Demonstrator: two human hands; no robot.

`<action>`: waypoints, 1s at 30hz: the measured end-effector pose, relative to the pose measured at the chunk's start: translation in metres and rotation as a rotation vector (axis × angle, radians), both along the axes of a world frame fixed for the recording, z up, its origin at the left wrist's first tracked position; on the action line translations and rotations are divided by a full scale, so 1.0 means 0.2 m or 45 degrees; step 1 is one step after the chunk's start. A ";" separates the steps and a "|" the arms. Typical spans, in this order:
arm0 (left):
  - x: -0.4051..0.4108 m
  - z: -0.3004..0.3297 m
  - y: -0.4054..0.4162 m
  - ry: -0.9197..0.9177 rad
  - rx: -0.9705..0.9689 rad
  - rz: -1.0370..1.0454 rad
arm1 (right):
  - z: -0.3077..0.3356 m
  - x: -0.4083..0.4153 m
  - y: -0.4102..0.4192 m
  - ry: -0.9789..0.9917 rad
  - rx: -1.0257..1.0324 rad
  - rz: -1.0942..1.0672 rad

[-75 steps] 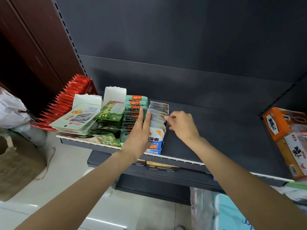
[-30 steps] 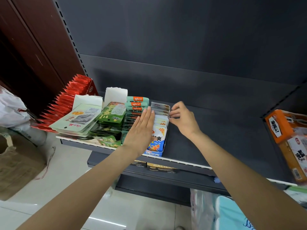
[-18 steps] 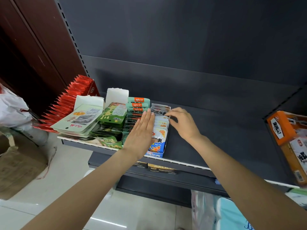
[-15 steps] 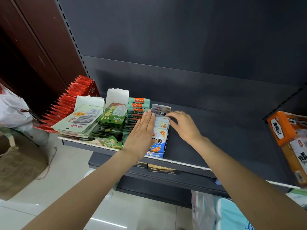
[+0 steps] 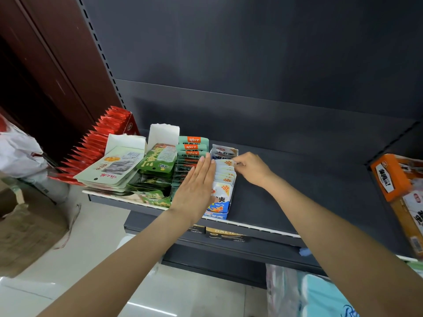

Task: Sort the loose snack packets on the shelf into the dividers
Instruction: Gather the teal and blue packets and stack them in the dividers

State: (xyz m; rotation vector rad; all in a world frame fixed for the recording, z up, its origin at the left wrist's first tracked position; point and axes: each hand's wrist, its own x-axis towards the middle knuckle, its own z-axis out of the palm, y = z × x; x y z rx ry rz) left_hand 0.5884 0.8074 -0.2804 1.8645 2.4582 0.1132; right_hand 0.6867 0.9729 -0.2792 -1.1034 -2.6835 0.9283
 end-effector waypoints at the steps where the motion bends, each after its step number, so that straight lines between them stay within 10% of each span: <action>1: 0.00 0.00 0.00 0.000 -0.009 0.006 | 0.01 0.00 0.00 0.010 -0.036 -0.003; 10: -0.03 0.04 0.11 -0.083 -0.087 0.048 | 0.03 0.08 -0.03 0.656 -0.222 -0.482; 25: -0.03 0.03 0.08 -0.576 -0.020 -0.065 | 0.09 -0.06 -0.06 0.375 0.126 -0.122; 30: -0.02 0.05 0.10 -0.319 -0.070 -0.083 | 0.07 -0.02 -0.05 0.263 0.047 -0.183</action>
